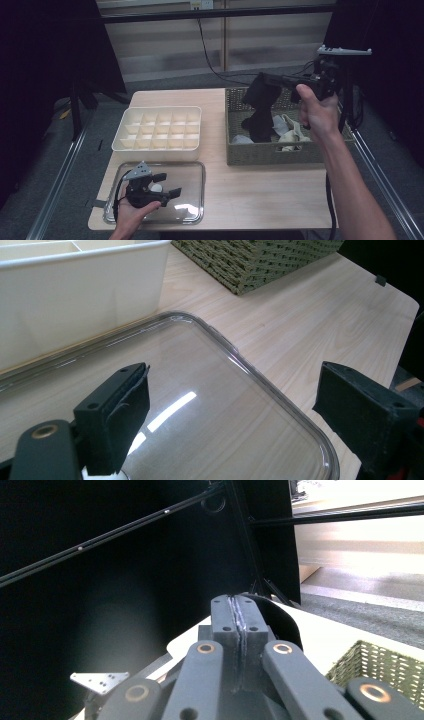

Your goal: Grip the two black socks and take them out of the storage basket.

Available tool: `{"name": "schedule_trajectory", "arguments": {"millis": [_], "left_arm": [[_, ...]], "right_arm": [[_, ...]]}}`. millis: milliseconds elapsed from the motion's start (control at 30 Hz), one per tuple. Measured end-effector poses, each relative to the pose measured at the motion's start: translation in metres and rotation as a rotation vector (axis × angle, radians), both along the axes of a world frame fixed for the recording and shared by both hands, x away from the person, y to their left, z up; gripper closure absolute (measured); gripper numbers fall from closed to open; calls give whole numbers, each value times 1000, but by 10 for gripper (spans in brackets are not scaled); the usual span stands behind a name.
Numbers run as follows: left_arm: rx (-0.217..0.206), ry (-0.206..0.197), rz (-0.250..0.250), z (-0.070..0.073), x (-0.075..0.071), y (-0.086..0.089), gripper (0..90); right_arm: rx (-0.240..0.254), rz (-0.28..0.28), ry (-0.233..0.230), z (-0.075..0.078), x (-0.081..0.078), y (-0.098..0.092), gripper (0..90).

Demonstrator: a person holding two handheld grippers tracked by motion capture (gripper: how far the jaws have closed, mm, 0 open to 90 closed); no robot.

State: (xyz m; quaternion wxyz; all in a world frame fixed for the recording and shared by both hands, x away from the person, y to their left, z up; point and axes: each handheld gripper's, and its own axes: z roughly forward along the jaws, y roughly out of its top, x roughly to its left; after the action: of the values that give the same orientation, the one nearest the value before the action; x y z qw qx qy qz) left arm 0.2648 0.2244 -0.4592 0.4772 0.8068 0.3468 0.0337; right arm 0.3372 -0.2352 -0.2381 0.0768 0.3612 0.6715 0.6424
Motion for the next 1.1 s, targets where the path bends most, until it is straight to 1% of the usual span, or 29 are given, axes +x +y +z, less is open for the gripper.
{"name": "schedule_trajectory", "arguments": {"millis": [100,167,267,333,433,500,567,667,700,800,933,1100], "left_arm": [[1,-2,2,1,0,-2,142],[17,-5,-4,1,1,-4,142],[22,-8,-11,2,1,-8,142],[18,-6,-16,2,2,-10,142],[16,-9,-10,3,4,-11,169],[12,-11,-13,4,4,-12,175],[17,-18,-13,5,4,-13,175],[11,-18,-18,5,6,-14,197],[18,-23,-22,6,7,-15,200],[3,-20,-16,6,8,-16,228],[-8,-25,-19,8,8,-17,245],[-8,-30,-37,8,7,-18,271]], "right_arm": [[-3,6,-6,0,-8,0,890],[-2,9,-10,1,-15,0,890],[6,18,-20,1,-25,0,890],[-1,26,-25,-1,-32,1,891],[-10,35,-16,-7,-39,1,890],[-4,40,-10,-13,-43,1,890],[-16,44,4,-21,-48,2,891],[-28,55,18,-30,-54,4,890],[-30,62,22,-33,-56,5,890],[-31,78,33,-43,-61,9,890],[-50,91,66,-60,-63,15,890],[-43,114,106,-86,-67,24,890]]}}
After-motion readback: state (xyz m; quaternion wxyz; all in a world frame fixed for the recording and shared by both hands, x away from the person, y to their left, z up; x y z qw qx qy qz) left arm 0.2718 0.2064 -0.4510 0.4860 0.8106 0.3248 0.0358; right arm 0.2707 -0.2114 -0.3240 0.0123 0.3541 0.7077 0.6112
